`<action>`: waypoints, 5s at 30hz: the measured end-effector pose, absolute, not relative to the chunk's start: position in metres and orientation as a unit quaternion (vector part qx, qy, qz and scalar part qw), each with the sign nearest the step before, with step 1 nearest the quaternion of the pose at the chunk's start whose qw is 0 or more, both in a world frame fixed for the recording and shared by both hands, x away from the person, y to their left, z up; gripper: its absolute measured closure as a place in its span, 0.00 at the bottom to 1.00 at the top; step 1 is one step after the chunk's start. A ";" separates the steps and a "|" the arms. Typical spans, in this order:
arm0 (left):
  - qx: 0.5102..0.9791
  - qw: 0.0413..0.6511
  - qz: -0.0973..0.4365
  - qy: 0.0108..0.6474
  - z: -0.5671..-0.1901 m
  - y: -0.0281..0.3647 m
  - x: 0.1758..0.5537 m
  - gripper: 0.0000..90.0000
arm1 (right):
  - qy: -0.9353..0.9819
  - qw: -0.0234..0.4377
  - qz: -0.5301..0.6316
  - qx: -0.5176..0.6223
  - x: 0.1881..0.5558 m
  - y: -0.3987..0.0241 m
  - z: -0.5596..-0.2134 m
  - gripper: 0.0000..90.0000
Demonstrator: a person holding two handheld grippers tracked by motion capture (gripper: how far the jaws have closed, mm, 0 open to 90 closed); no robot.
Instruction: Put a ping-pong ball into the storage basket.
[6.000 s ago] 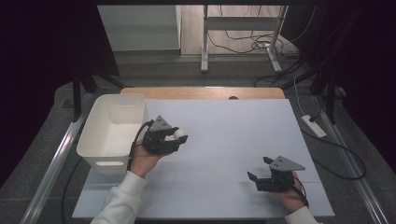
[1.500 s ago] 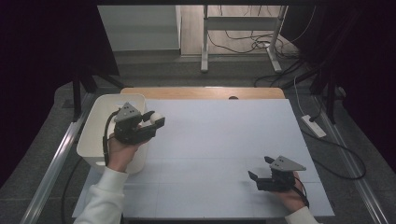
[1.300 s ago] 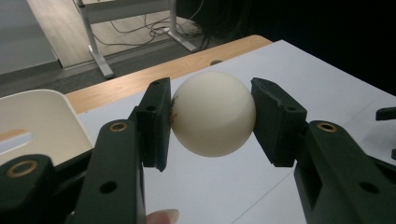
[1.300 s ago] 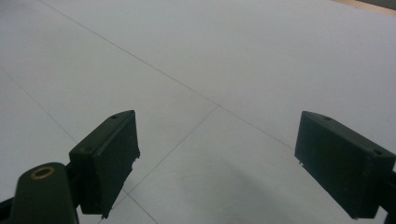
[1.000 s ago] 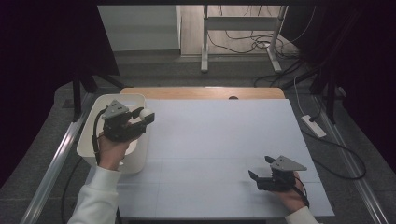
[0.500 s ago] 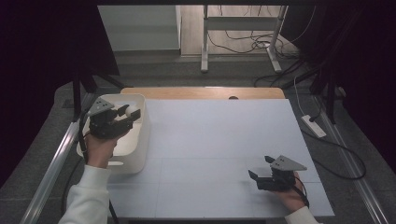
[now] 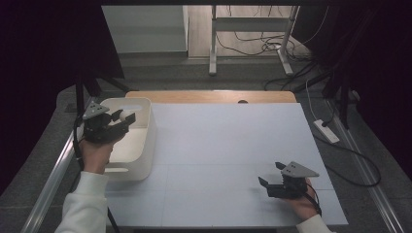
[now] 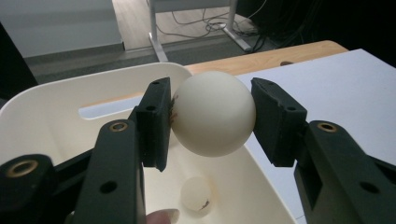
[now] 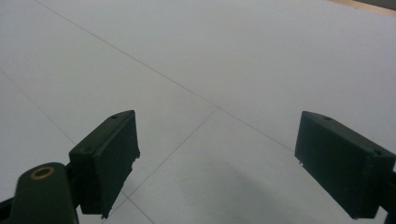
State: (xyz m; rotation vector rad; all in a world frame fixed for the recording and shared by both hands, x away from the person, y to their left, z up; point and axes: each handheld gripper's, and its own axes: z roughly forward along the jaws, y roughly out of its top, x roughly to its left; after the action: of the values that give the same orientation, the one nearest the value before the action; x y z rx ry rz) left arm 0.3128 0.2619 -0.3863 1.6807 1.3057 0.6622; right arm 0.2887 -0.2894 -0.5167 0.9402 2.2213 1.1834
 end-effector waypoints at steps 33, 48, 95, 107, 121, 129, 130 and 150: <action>0.687 0.388 0.229 0.570 -0.397 0.267 0.345 0.21 | 0.801 0.218 0.437 0.345 0.288 -0.291 -0.517 0.15; 0.696 0.473 0.205 0.499 -0.378 0.253 0.320 0.18 | 0.796 0.205 0.451 0.347 0.289 -0.294 -0.516 0.15; 0.757 0.531 0.142 0.354 -0.399 0.166 0.261 0.22 | 0.794 0.218 0.443 0.354 0.284 -0.298 -0.515 0.15; 0.769 0.522 0.138 0.343 -0.425 0.150 0.254 0.23 | 0.795 0.218 0.442 0.354 0.284 -0.297 -0.515 0.15; 0.780 0.509 0.138 0.337 -0.466 0.147 0.242 0.23 | 0.792 0.221 0.448 0.350 0.284 -0.297 -0.514 0.15; 0.779 0.502 0.141 0.347 -0.486 0.160 0.234 0.23 | 0.794 0.219 0.449 0.346 0.284 -0.296 -0.515 0.15; 0.781 0.501 0.142 0.346 -0.487 0.161 0.234 0.23 | 0.795 0.219 0.448 0.345 0.284 -0.296 -0.515 0.15; 0.767 0.490 0.146 0.387 -0.515 0.200 0.225 0.23 | 0.801 0.212 0.448 0.335 0.283 -0.293 -0.516 0.15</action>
State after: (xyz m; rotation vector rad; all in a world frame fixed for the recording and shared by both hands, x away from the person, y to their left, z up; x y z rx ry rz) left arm 0.2247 0.2004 -0.5146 1.8639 0.9409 0.3556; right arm 0.2831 -0.2935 -0.5158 0.9317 2.2245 1.2451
